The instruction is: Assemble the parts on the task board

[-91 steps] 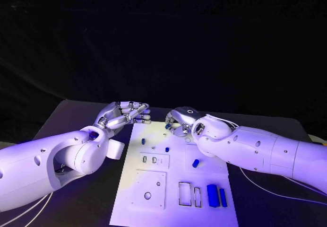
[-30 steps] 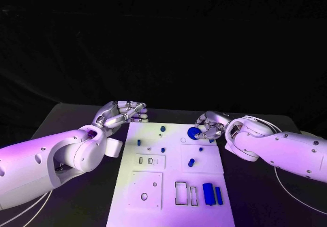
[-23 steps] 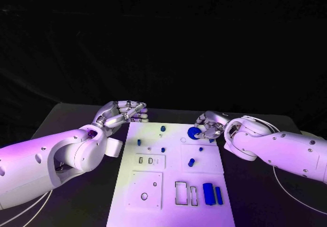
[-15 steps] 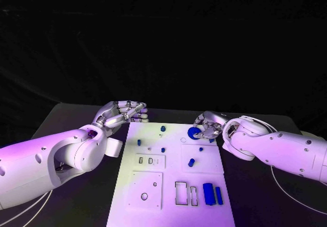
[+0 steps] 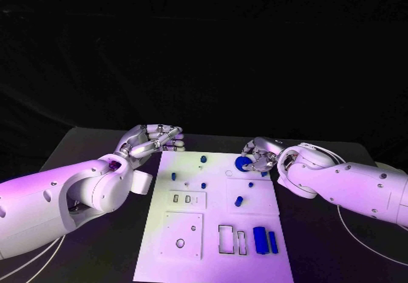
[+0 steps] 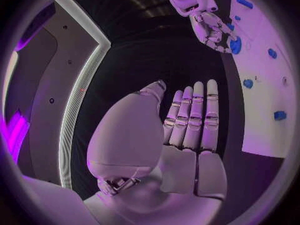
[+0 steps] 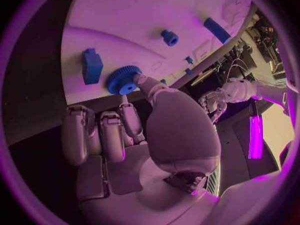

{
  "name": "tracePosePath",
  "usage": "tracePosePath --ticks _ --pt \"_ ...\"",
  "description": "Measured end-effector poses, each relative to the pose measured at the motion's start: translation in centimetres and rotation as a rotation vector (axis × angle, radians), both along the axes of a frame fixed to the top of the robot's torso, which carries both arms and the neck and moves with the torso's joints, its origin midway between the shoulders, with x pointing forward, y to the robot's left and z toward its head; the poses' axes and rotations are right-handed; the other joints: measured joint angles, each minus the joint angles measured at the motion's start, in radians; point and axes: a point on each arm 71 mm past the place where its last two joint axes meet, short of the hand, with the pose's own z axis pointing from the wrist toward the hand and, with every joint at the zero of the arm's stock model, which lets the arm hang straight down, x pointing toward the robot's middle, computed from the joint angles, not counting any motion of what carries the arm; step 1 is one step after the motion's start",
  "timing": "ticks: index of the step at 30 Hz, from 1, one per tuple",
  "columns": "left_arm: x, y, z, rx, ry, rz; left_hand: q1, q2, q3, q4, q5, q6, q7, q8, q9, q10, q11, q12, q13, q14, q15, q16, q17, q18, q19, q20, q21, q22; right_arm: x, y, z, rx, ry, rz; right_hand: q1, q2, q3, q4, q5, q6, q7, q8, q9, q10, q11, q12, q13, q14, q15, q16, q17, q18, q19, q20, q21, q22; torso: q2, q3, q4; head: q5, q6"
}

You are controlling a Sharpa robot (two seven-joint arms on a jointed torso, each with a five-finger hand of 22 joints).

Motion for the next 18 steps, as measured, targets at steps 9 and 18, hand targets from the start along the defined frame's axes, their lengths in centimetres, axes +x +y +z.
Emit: tracePosePath --ticks 9,18 --pt "0.10 0.34 -0.05 0.003 0.002 0.006 0.000 0.000 0.000 0.000 0.000 0.000 0.000 0.000 0.000 0.000 0.000 0.000 0.000 0.000 0.000 -0.004 0.000 0.000 0.000 0.000 0.000 0.000 -0.10 -0.01 0.00 -0.021 -0.017 0.014 0.003 0.003 0.005 -0.005 0.008 0.000 0.000 0.005 0.002 0.005 0.000 0.006 0.010 0.000 0.000 0.000 0.000 0.000 0.004 0.004 0.004 0.000 0.000 0.0003 0.0003 0.001 -0.002" --pt "0.10 0.34 -0.06 0.003 0.003 0.005 0.000 0.000 0.000 0.000 0.000 0.000 0.000 0.000 0.000 0.000 0.000 0.000 0.000 0.000 0.000 -0.004 0.001 0.000 0.000 0.000 0.000 0.000 -0.19 0.02 0.10 -0.038 -0.037 0.025 0.002 0.002 0.052 -0.013 0.007 0.049 -0.007 0.032 0.004 0.030 -0.010 0.027 0.031 0.000 0.000 0.000 0.000 0.000 0.009 -0.002 0.011 0.000 0.001 0.0004 -0.0004 0.001 -0.004"
